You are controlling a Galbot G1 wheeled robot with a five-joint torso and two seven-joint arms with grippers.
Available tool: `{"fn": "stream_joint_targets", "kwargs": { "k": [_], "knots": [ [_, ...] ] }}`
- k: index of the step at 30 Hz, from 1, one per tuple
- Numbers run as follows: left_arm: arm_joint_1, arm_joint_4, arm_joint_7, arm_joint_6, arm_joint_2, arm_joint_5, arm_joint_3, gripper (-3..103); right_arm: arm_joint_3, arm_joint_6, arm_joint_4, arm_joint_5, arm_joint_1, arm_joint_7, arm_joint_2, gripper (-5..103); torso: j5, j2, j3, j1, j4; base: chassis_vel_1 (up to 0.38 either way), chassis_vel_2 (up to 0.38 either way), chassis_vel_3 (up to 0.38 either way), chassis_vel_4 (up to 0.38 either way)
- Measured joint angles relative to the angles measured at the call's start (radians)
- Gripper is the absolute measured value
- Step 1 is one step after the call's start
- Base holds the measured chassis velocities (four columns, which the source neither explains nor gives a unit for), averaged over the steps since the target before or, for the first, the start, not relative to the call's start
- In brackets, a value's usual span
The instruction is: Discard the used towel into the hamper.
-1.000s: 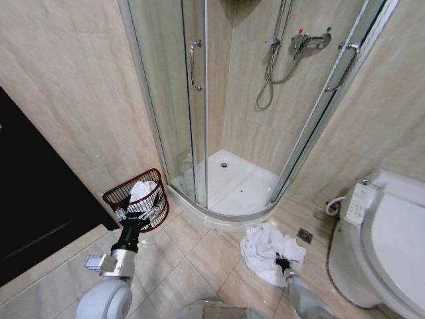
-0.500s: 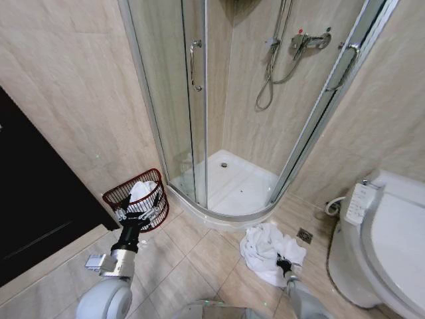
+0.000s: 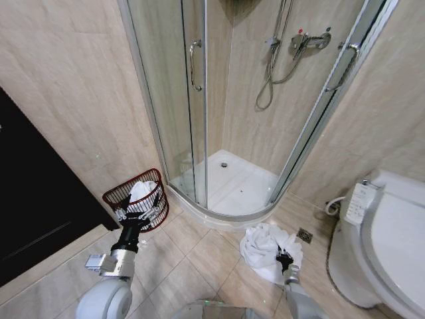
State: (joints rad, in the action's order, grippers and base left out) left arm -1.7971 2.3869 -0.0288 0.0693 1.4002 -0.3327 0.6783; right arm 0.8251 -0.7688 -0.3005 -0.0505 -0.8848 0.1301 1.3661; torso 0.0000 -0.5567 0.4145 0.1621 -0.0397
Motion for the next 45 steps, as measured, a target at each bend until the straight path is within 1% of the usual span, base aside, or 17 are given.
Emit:
{"fn": "stream_joint_targets", "kwargs": {
  "k": [3, 5, 7, 8, 10, 12, 20, 23, 24, 27, 28, 30, 31, 33, 35, 39, 45],
  "knots": [
    [0.0, 0.0, 0.0, 0.0, 0.0, 0.0, 0.0, 100, 0.002, -0.053, -0.001, -0.005, -0.002, -0.004, 0.006, 8, 0.0, 0.0, 0.0, 0.0, -0.0002, 0.0, 0.0, 0.0, 0.0],
    [0.0, 0.0, 0.0, 0.0, 0.0, 0.0, 0.0, 100, 0.003, -0.053, -0.009, -0.029, -0.006, -0.035, 0.007, 8, 0.0004, 0.0, 0.0, 0.0, -0.0003, 0.0, 0.0, 0.0, 0.0],
    [0.0, 0.0, 0.0, 0.0, 0.0, 0.0, 0.0, 100, 0.002, -0.053, -0.033, -0.103, -0.017, -0.131, 0.007, 8, -0.0003, 0.0, 0.0, 0.0, 0.0, 0.0, 0.0, 0.0, 0.0],
    [0.0, 0.0, 0.0, 0.0, 0.0, 0.0, 0.0, 100, 0.002, -0.053, -0.033, -0.103, -0.017, -0.131, 0.007, 8, -0.0003, 0.0, 0.0, 0.0, 0.0, 0.0, 0.0, 0.0, 0.0],
    [0.0, 0.0, 0.0, 0.0, 0.0, 0.0, 0.0, 100, 0.006, -0.053, -0.064, -0.118, -0.031, -0.183, 0.013, 8, 0.0, 0.0, 0.0, 0.0, -0.0001, 0.0, 0.0, 0.0, 0.0],
    [0.0, 0.0, 0.0, 0.0, 0.0, 0.0, 0.0, 100, 0.008, -0.053, -0.09, -0.104, -0.045, -0.184, 0.017, 8, 0.0003, 0.0, 0.0, 0.0, -0.0003, 0.0, 0.0, 0.0, 0.0],
    [0.0, 0.0, 0.0, 0.0, 0.0, 0.0, 0.0, 100, 0.016, -0.054, -0.31, -0.038, -0.154, -0.148, 0.043, 8, 0.0, 0.0, 0.0, 0.0, -0.0001, 0.0, 0.0, 0.0, 0.0],
    [0.0, 0.0, 0.0, 0.0, 0.0, 0.0, 0.0, 100, 0.018, -0.054, -0.467, 0.03, -0.231, -0.075, 0.043, 8, -0.0001, 0.0, 0.0, 0.0, -0.0002, 0.0, 0.0, 0.0, 0.0],
    [0.0, 0.0, 0.0, 0.0, 0.0, 0.0, 0.0, 100, 0.018, -0.054, -0.467, 0.03, -0.231, -0.075, 0.043, 8, -0.0001, 0.0, 0.0, 0.0, -0.0002, 0.0, 0.0, 0.0, 0.0],
    [0.0, 0.0, 0.0, 0.0, 0.0, 0.0, 0.0, 100, 0.017, -0.041, -0.657, 0.109, -0.332, -0.014, 0.043, 8, 0.0003, 0.0, 0.0, 0.0, 0.0002, 0.0, 0.0, 0.0, 0.0],
    [0.0, 0.0, 0.0, 0.0, 0.0, 0.0, 0.0, 100, 0.017, -0.041, -0.657, 0.109, -0.332, -0.014, 0.043, 8, 0.0003, 0.0, 0.0, 0.0, 0.0002, 0.0, 0.0, 0.0, 0.0],
    [0.0, 0.0, 0.0, 0.0, 0.0, 0.0, 0.0, 100, 0.014, 0.019, -0.807, 0.183, -0.408, 0.021, 0.044, 8, -0.0004, 0.0, 0.0, 0.0, 0.0002, 0.0, 0.0, 0.0, 0.0],
    [0.0, 0.0, 0.0, 0.0, 0.0, 0.0, 0.0, 100, 0.014, 0.019, -0.807, 0.183, -0.408, 0.021, 0.044, 8, -0.0004, 0.0, 0.0, 0.0, 0.0002, 0.0, 0.0, 0.0, 0.0],
    [0.0, 0.0, 0.0, 0.0, 0.0, 0.0, 0.0, 100, 0.013, 0.066, -0.929, 0.229, -0.468, 0.037, 0.046, 8, 0.0001, 0.0, 0.0, 0.0, -0.0001, 0.0, 0.0, 0.0, 0.0],
    [0.0, 0.0, 0.0, 0.0, 0.0, 0.0, 0.0, 100, 0.013, 0.079, -0.963, 0.237, -0.485, 0.038, 0.046, 8, 0.0, 0.0, 0.0, 0.0, -0.0001, 0.0, 0.0, 0.0, 0.0],
    [0.0, 0.0, 0.0, 0.0, 0.0, 0.0, 0.0, 100, 0.018, 0.145, -1.14, 0.263, -0.562, 0.038, 0.047, 8, 0.0, 0.0, 0.0, 0.0, 0.0, 0.0, 0.0, 0.0, 0.0],
    [0.0, 0.0, 0.0, 0.0, 0.0, 0.0, 0.0, 100, 0.025, 0.181, -1.289, 0.283, -0.609, 0.042, 0.047, 8, 0.0, 0.0, 0.0, 0.0, -0.0002, 0.0, 0.0, 0.0, 0.0]
  ]
}}
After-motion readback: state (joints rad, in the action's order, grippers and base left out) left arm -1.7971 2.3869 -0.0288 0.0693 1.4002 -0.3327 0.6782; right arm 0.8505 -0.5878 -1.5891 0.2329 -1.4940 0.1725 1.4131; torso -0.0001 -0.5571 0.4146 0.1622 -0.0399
